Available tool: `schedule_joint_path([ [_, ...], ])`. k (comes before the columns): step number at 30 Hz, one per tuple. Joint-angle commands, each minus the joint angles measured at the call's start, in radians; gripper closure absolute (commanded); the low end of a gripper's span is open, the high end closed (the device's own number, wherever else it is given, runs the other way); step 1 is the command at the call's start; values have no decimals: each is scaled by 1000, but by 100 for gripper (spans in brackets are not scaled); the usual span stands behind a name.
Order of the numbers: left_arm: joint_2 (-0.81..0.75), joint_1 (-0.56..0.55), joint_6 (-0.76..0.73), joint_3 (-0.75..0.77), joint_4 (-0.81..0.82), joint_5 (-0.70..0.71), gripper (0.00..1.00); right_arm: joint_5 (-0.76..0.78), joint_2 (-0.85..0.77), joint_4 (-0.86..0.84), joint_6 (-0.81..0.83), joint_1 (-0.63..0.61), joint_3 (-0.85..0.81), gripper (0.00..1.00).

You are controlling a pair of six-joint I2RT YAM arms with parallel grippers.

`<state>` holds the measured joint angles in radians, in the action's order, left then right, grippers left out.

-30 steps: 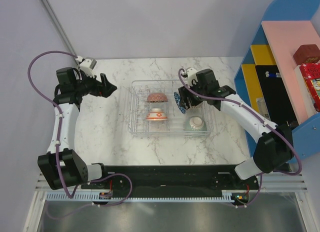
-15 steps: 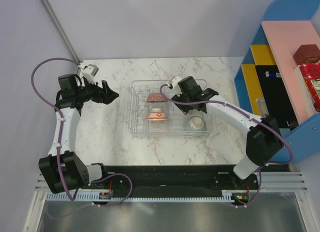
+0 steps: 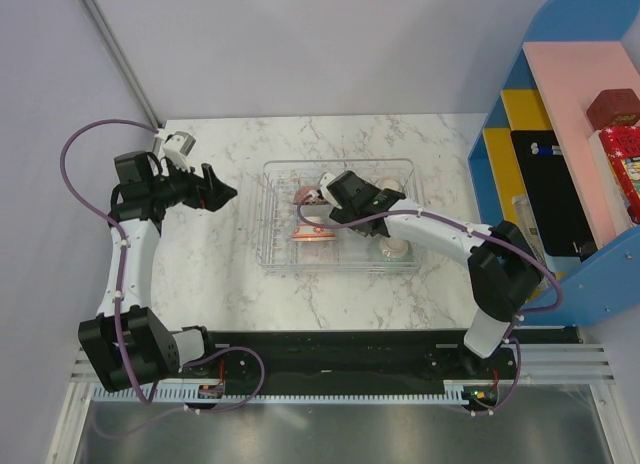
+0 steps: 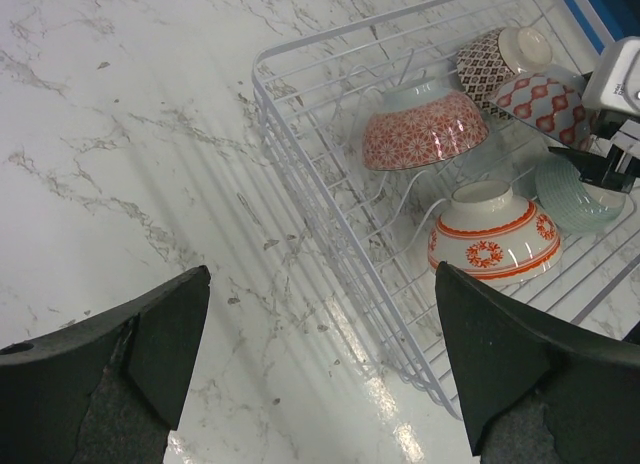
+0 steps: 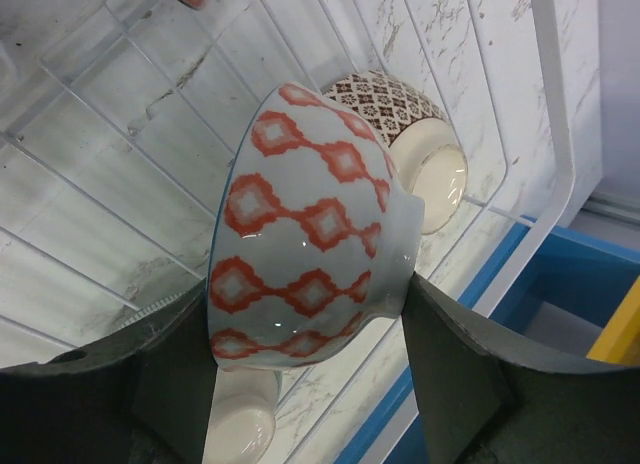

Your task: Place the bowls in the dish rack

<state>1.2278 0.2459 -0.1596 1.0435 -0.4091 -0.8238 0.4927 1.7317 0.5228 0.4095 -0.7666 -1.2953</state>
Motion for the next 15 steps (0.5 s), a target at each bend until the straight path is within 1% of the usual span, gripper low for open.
schedule_joint_path([
  [1, -17, 10, -21, -5, 35, -44, 0, 153, 20, -99, 83, -16, -12, 100],
  [15, -24, 13, -17, -16, 47, -51, 0, 153, 95, -119, 115, -76, 16, 100],
])
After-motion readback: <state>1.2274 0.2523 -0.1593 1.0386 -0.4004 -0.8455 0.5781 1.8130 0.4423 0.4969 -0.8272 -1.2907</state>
